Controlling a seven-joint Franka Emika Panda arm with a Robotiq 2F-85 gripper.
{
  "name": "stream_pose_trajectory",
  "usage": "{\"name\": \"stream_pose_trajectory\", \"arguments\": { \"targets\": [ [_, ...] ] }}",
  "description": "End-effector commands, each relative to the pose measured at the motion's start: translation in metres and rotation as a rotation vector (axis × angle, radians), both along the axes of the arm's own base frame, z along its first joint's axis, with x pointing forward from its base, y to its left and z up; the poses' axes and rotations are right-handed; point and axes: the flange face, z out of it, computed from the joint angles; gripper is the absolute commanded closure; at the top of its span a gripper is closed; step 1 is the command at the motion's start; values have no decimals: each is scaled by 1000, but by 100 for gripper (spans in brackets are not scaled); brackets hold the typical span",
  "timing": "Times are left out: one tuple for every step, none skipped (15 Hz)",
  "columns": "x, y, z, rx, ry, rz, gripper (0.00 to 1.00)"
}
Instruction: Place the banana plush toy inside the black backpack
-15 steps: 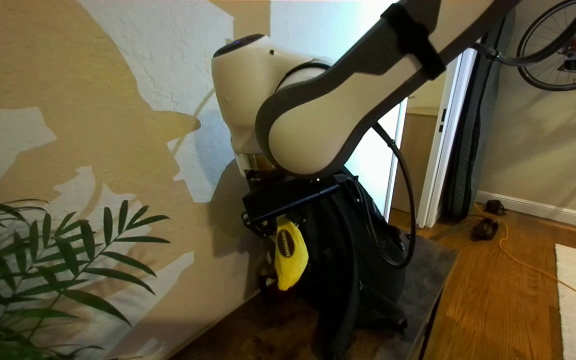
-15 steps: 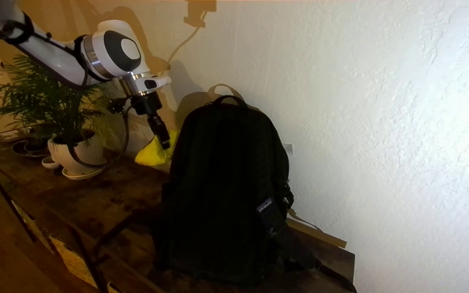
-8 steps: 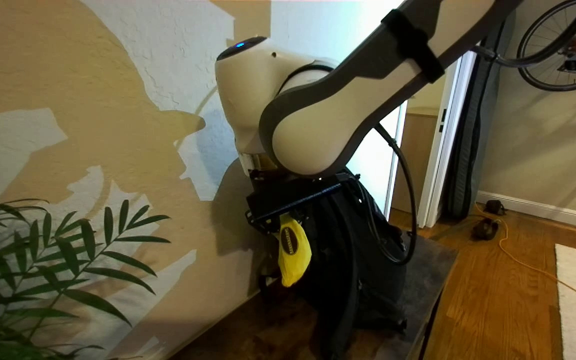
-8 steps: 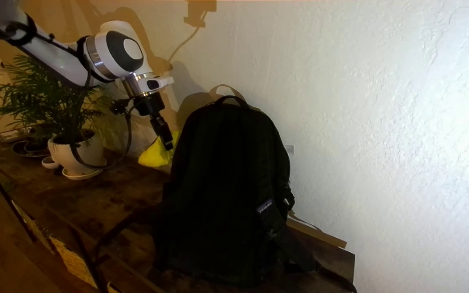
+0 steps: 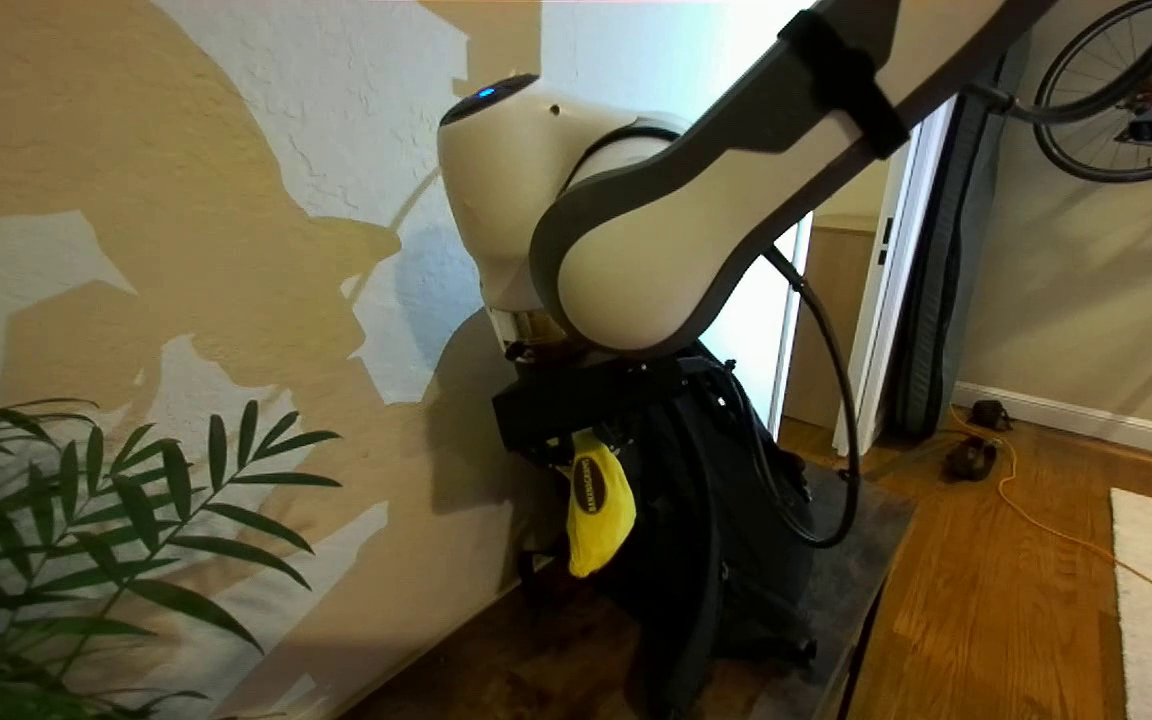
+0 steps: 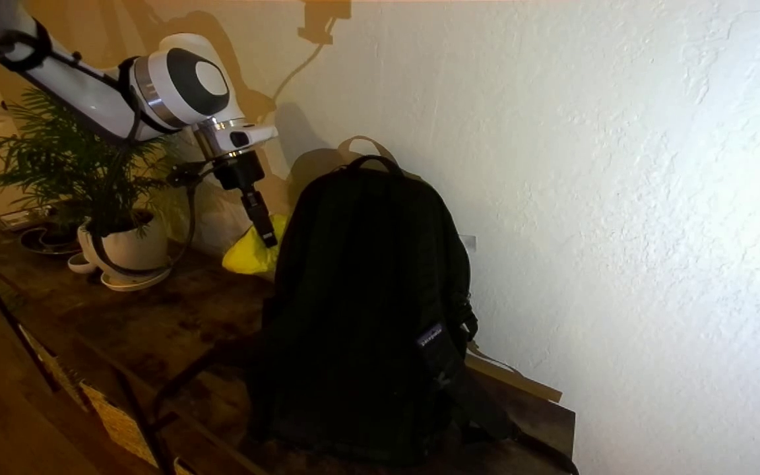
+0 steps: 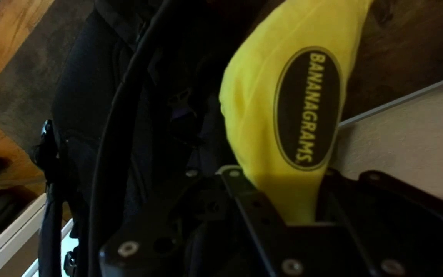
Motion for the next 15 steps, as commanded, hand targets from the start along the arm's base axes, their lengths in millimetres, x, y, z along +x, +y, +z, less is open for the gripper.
{"name": "stream_pose_trajectory", "arguments": {
  "targets": [
    [-30,-8,19,-37,4,-98,96],
    [-35,-8,20,-41,5,-116,96],
    [-38,-8,20,-44,6,-132,96],
    [-42,-8,23,-55,7,-148,96],
    [-45,-6,26,-64,8,-159,96],
    [-48,-5,29,-78,8,-169,96],
    [-51,-3,31,-92,7,-177,96],
    [-53,-2,34,-104,9,-182,96],
    [-56,-1,36,-117,12,-188,96],
    [-58,1,38,-129,17,-193,96],
    [-60,2,40,-139,20,-198,96],
    [-62,3,43,-148,23,-201,96],
    [-64,4,44,-158,29,-205,96],
    [-65,3,45,-168,37,-209,96],
    [-66,2,46,-179,43,-213,96]
  ]
}}
